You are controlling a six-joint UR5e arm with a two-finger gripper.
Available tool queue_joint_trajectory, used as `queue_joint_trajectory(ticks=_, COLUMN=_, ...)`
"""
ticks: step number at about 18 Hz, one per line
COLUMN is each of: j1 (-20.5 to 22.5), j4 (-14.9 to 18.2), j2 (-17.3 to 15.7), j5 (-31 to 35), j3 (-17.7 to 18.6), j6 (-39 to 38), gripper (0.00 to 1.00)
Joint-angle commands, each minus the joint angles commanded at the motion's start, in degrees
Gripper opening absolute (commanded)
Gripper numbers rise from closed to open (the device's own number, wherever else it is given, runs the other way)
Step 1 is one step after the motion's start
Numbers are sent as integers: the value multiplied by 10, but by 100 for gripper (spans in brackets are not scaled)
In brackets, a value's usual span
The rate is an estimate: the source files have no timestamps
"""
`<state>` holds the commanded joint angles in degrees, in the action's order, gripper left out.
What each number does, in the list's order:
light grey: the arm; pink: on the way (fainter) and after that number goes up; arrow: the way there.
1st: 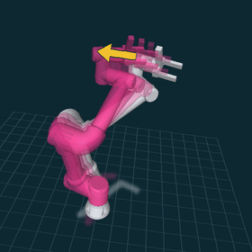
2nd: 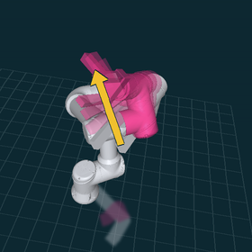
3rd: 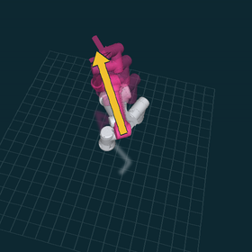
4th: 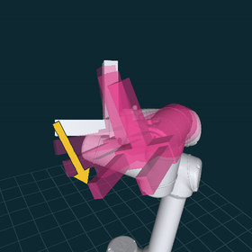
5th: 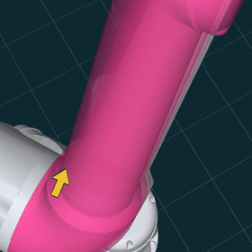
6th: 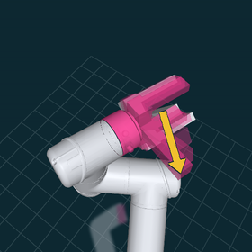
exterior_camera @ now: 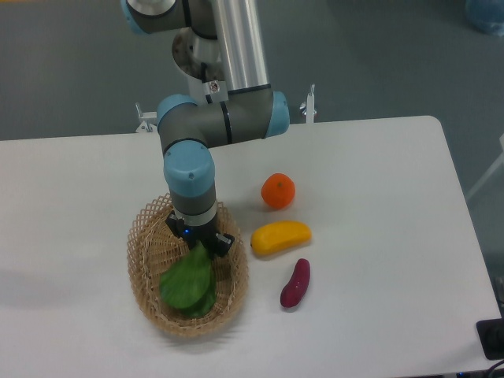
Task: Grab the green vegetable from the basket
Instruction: 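Lower the gripper onto the bok choy stem and close it, then lift the bok choy out of the basket and carry it beside the table edge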
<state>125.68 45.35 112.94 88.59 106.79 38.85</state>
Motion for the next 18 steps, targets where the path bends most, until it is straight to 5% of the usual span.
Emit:
queue_joint_trajectory(ticks=11, j1=20, j4=4, j2=-51, j5=-4, j3=-22, j6=50, gripper=40)
queue_joint_trajectory(ticks=18, j1=97, j4=18, j2=-86, j5=-7, j3=-61, j6=116, gripper=40)
